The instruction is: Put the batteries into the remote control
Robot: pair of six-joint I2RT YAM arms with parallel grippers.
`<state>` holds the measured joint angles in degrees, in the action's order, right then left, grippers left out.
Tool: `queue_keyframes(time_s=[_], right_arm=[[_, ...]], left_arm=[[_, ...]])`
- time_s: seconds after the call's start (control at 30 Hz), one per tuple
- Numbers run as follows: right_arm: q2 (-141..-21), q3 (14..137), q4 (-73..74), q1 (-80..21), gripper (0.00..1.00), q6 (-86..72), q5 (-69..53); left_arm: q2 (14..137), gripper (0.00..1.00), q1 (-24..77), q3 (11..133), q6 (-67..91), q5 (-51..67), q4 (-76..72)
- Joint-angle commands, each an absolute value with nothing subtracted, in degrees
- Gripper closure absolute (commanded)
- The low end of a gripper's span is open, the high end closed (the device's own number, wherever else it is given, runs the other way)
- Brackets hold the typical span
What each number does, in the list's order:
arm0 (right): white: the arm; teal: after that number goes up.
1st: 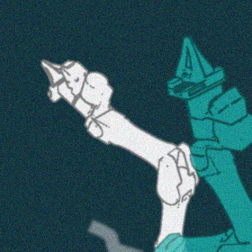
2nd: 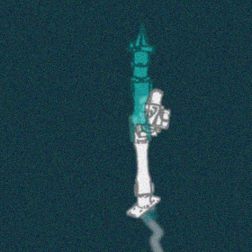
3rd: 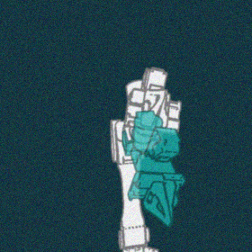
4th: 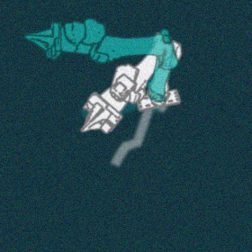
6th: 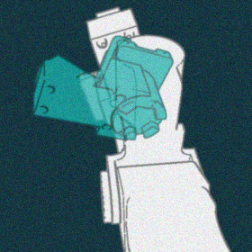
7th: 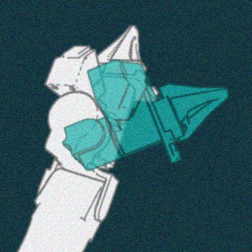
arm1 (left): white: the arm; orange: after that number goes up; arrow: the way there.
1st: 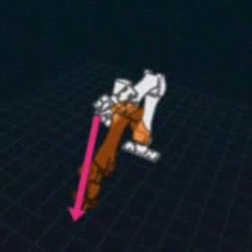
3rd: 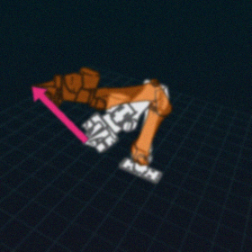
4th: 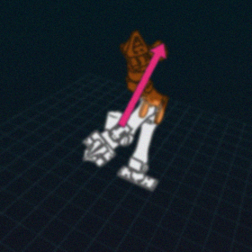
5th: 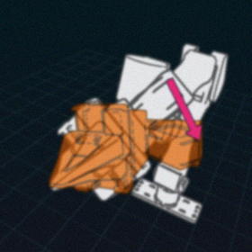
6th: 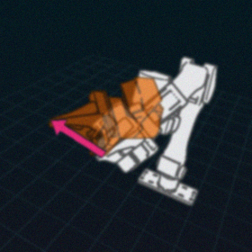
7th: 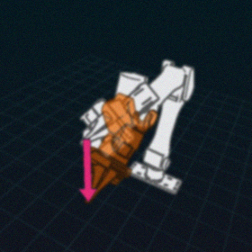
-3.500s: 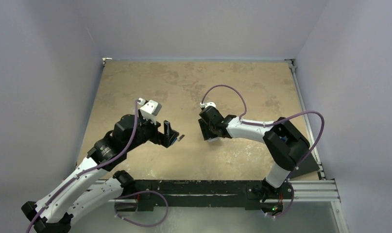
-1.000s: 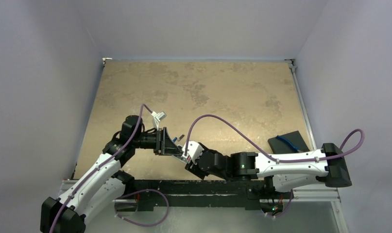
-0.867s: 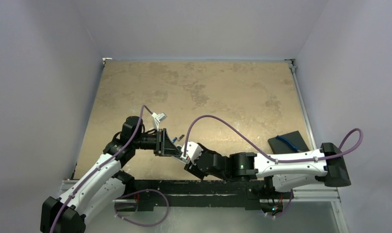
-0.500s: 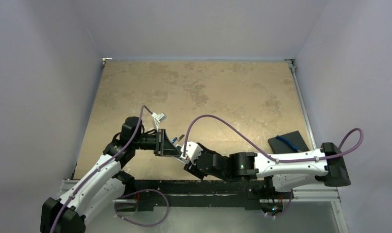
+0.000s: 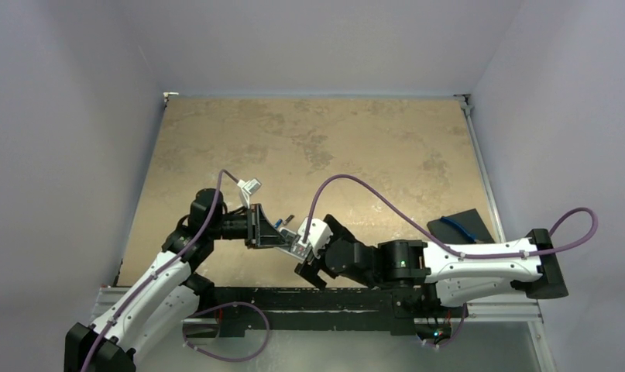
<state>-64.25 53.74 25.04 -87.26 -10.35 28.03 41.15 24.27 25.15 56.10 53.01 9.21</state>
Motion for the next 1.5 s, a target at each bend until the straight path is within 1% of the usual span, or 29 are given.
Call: queue_keyframes(time_s=[0.0,0.13,0.33,0.43,0.73,1.0,1.17,1.47], right_arm=[[-61.77,57.15,27.14,-88.74,0.01,-11.07,31.67],[-62.11,58.54,27.41,-91.89,0.01,-9.49,35.00],[-65.12,61.84,28.42,-99.02,0.01,-5.90,44.61],[-67.79,62.67,29.65,-102.03,0.01,-4.48,52.36],[-76.18,64.71,34.70,-105.65,0.02,-5.09,67.47],[-82.29,66.82,36.24,-105.83,0.04,-4.06,71.59],[-86.29,67.90,39.41,-105.84,0.06,-6.00,75.62],[-90.72,69.64,45.42,-105.84,0.10,-10.37,78.93]], left_arm=[[39.56,1.00,23.91,24.06,61.41,50.87,4.97],[39.12,1.00,23.78,23.28,65.02,49.38,4.56],[38.93,1.00,23.12,22.76,70.13,49.14,3.50],[38.57,1.00,22.86,22.93,72.71,48.88,3.74],[36.34,1.00,22.68,24.01,78.19,48.46,4.50],[35.61,1.00,22.66,26.37,77.79,49.04,7.12],[35.16,1.00,22.67,26.81,78.47,49.54,7.65],[34.24,1.00,22.67,27.07,78.51,50.69,8.70]])
